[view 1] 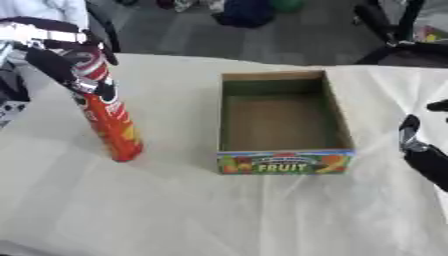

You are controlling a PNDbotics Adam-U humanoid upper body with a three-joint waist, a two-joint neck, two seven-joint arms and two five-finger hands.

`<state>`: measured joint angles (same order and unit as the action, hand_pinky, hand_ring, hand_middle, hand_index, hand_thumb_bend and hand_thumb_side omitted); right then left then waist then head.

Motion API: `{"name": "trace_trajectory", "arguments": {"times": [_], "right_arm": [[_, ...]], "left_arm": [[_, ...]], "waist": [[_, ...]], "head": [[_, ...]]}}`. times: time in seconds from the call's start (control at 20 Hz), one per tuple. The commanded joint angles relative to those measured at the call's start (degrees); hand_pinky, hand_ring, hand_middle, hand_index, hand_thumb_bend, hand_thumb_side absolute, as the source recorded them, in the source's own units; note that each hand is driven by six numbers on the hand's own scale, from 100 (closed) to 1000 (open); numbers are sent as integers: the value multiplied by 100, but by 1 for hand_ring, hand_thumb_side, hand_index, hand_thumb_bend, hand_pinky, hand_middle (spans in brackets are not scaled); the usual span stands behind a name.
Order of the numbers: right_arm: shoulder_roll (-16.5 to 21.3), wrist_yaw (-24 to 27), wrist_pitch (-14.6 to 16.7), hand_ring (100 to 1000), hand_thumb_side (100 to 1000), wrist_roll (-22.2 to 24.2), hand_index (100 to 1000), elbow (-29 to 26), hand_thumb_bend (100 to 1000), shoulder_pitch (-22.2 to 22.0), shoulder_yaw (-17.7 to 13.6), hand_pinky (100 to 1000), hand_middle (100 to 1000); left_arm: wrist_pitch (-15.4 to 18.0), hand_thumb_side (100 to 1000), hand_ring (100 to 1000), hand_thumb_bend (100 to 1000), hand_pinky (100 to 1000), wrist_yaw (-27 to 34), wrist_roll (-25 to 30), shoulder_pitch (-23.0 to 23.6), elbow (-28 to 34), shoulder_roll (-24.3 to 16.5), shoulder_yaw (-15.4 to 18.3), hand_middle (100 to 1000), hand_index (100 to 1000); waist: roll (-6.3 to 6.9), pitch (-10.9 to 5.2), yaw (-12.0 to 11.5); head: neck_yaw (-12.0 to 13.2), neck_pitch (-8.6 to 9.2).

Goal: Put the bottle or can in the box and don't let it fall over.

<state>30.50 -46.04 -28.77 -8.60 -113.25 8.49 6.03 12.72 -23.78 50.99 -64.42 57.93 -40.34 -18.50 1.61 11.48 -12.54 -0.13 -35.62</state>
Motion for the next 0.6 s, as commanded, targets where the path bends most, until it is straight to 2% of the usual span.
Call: {"name": "trace_trajectory", "arguments": {"times": [0.05, 0.4, 0.6], "right_arm": [[120, 5, -4, 718, 685, -29, 757, -134, 100, 48, -40, 664, 780], [120, 20, -1, 717, 683, -52, 757, -134, 100, 51, -38, 663, 780], [121, 25, 1, 717, 683, -59, 756, -134, 100, 50, -36, 663, 780]], "left_arm": [[65, 403, 799, 436, 630, 5, 97, -63, -20, -193, -17, 809, 830], [-27, 260, 783, 354, 600, -32, 97, -61, -48, -196, -15, 799, 815], [-92, 239, 767, 337, 563, -81, 97, -67, -63, -198, -2, 790, 797]], "waist": [[-7, -73, 5], [-6, -62, 7], [-1, -58, 4]], "head": [[5, 70], [5, 67], [1, 71]]}}
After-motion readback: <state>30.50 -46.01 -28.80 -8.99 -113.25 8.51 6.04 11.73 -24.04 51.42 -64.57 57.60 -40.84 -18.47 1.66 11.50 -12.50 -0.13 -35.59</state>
